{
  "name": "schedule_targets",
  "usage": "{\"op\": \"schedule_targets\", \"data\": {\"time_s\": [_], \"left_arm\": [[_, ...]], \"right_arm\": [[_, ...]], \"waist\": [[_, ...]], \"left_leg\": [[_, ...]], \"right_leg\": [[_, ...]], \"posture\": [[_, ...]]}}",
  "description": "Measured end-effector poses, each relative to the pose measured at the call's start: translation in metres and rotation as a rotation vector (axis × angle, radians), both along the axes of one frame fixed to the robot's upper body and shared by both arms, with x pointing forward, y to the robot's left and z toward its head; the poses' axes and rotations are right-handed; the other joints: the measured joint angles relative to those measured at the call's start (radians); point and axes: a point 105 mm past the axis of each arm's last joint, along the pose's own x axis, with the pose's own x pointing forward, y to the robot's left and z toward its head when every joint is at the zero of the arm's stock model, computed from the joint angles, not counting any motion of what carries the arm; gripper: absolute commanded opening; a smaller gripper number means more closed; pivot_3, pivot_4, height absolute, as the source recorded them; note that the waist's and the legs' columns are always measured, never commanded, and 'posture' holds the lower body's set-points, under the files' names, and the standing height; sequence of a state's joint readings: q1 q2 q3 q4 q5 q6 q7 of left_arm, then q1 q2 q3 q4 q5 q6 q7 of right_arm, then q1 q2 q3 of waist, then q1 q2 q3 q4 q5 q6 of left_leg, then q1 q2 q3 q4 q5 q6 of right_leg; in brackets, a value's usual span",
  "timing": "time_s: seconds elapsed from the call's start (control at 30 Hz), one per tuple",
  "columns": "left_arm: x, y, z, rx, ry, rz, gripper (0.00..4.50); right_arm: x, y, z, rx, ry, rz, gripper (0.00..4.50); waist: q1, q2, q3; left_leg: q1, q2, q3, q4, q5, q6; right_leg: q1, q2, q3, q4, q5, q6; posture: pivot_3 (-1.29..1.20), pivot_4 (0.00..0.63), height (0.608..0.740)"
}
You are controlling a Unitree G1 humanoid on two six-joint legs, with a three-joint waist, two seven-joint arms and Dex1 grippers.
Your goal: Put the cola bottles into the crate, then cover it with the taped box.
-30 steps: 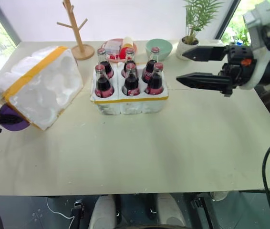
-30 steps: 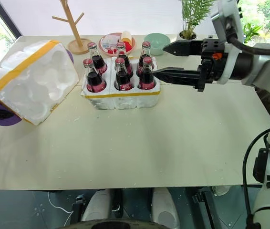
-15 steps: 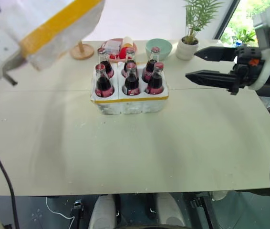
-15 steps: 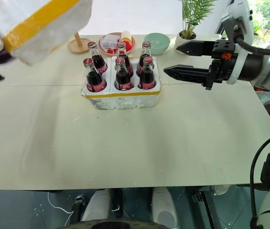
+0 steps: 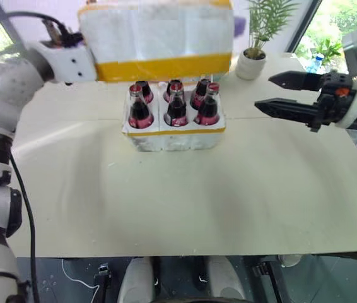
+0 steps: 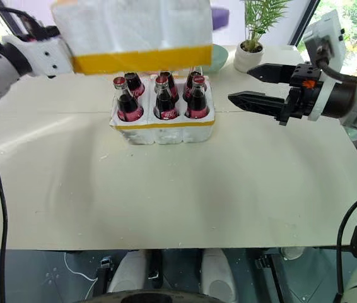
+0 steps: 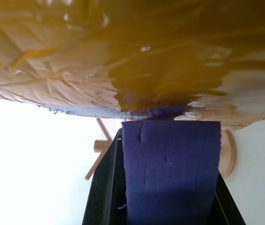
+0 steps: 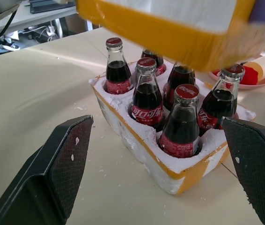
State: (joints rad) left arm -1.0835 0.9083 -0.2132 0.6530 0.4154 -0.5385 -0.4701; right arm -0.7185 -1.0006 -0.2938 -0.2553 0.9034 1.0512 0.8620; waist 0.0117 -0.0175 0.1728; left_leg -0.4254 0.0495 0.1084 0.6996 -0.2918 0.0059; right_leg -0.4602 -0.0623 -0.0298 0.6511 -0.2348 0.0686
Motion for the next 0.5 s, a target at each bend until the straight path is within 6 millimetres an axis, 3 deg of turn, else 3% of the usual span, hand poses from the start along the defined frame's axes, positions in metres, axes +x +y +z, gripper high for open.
{"op": "schedule_targets", "data": {"time_s": [0.2, 0.37, 0.5], "left_arm": [[0.002, -0.014, -0.004, -0.002, 0.001, -0.038, 0.32], [0.000, -0.026, -0.015, 0.143, -0.048, -0.034, 0.32], [0.002, -0.024, -0.038, 0.241, -0.026, -0.001, 2.34]], "right_arm": [[-0.001, 0.001, -0.006, 0.002, 0.022, -0.014, 4.50], [0.002, 0.001, -0.008, 0.016, 0.023, -0.024, 4.50], [0.002, 0.002, -0.008, 0.024, 0.022, -0.025, 4.50]], "waist": [[0.001, 0.000, 0.000], [0.000, 0.000, 0.000], [-0.001, 0.000, 0.000]], "left_leg": [[0.000, 0.000, -0.001, 0.001, 0.000, 0.000], [0.000, 0.000, -0.001, 0.000, 0.000, 0.000], [0.000, 0.000, -0.001, 0.000, 0.000, 0.000]], "right_leg": [[0.001, 0.000, 0.000, 0.000, 0.000, 0.001], [0.000, 0.000, 0.000, 0.000, 0.000, 0.001], [0.000, 0.000, 0.000, 0.000, 0.000, 0.001]], "posture": [[0.00, 0.150, 0.740], [0.00, 0.150, 0.740], [0.00, 0.150, 0.740]]}}
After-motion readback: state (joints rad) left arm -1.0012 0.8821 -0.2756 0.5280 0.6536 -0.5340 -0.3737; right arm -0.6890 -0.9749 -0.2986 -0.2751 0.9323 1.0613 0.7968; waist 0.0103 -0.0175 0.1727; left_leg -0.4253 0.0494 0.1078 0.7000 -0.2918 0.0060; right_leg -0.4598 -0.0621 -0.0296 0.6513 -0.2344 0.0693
